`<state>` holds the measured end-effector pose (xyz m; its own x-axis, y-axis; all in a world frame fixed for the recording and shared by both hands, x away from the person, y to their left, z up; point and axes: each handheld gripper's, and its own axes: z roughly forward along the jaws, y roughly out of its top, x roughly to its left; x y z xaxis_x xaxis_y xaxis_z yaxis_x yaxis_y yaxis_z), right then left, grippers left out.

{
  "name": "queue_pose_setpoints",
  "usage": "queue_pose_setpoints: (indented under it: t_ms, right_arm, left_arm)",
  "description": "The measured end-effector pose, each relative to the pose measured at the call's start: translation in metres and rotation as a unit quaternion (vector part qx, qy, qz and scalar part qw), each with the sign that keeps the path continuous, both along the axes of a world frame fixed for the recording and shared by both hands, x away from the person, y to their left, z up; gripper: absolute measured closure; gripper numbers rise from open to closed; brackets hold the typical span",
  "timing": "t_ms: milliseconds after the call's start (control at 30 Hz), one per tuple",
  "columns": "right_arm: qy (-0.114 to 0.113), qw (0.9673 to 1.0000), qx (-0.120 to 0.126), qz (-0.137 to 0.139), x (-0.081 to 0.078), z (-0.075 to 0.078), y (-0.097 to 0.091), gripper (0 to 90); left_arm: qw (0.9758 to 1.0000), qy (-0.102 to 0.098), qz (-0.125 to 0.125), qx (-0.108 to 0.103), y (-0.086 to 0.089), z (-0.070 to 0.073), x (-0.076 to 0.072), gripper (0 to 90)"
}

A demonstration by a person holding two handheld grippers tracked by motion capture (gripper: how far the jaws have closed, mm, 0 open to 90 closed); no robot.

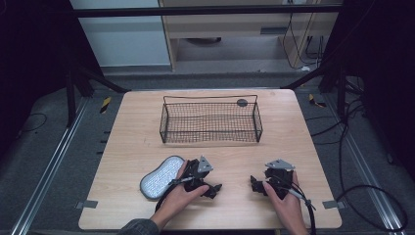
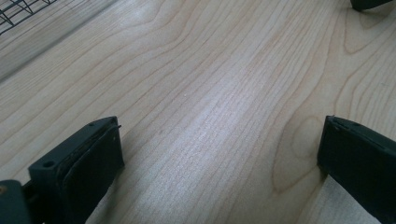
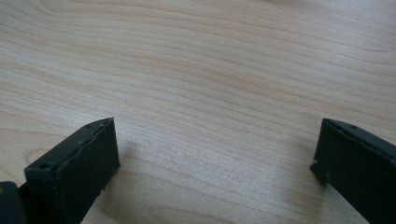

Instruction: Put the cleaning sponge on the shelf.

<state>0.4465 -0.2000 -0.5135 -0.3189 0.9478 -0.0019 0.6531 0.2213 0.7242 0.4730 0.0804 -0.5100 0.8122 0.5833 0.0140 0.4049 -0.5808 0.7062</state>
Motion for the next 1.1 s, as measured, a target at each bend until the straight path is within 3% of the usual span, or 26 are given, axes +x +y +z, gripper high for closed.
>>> queue_pose_setpoints:
  t_ms: [200, 367, 600, 800, 867, 1100]
  right_arm:
    - [0.000, 1.0000, 0.000, 0.009, -0.002, 0.000, 0.000, 0.4]
    - [0.001, 0.9999, 0.001, 0.014, -0.002, 0.000, 0.000, 0.4]
    - [0.002, 0.9998, 0.002, 0.021, -0.002, 0.000, -0.001, 0.4]
    - [0.002, 0.9998, 0.003, 0.022, -0.002, 0.000, -0.001, 0.4]
    - [0.002, 0.9998, 0.003, 0.022, -0.002, 0.000, -0.001, 0.4]
    - [0.000, 0.9997, -0.002, 0.023, -0.002, 0.000, -0.001, 0.4]
  left_arm:
    - [1.0000, 0.004, -0.001, 0.003, 0.006, 0.009, 0.001, 3.2]
    - [0.9999, -0.007, 0.010, 0.004, 0.017, 0.025, 0.001, 3.8]
    - [0.9988, -0.004, 0.047, 0.009, 0.048, 0.041, 0.004, 4.3]
    - [0.9974, -0.008, 0.067, 0.028, 0.078, 0.050, 0.009, 4.6]
    - [0.9968, 0.001, 0.076, 0.025, 0.087, 0.051, 0.012, 4.6]
    - [0.9963, 0.011, 0.081, 0.026, 0.110, 0.054, 0.018, 4.4]
